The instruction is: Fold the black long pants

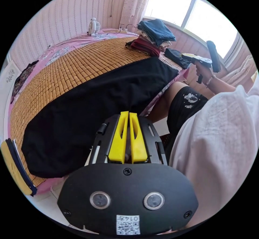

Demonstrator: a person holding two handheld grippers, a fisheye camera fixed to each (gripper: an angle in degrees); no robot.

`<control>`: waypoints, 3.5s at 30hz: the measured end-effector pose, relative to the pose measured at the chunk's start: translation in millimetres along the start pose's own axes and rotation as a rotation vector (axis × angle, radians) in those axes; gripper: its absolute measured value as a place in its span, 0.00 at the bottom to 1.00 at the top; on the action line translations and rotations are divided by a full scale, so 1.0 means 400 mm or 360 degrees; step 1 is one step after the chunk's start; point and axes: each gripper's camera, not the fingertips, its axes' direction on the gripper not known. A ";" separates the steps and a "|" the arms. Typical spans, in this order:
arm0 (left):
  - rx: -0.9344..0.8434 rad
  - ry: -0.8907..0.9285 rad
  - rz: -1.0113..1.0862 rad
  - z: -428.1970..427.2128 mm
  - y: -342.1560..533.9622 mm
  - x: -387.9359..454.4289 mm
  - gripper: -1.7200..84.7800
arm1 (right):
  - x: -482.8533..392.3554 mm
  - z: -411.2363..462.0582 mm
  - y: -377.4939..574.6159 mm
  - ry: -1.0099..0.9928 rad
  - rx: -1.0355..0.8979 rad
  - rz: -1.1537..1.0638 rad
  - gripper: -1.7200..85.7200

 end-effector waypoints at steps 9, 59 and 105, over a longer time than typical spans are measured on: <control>0.0349 -0.0010 -0.0199 -0.121 0.243 -0.010 0.07 | -0.330 -0.129 0.033 -0.0661 0.0142 -0.0338 0.02; -0.0092 0.0166 -0.0054 0.305 -0.020 -0.182 0.03 | -1.352 0.468 -0.516 -0.0914 -0.0774 -0.1231 0.02; 0.0377 -0.0006 -0.0494 -0.031 -0.043 -0.401 0.03 | 0.414 0.566 0.058 -0.0722 -0.0274 0.0974 0.22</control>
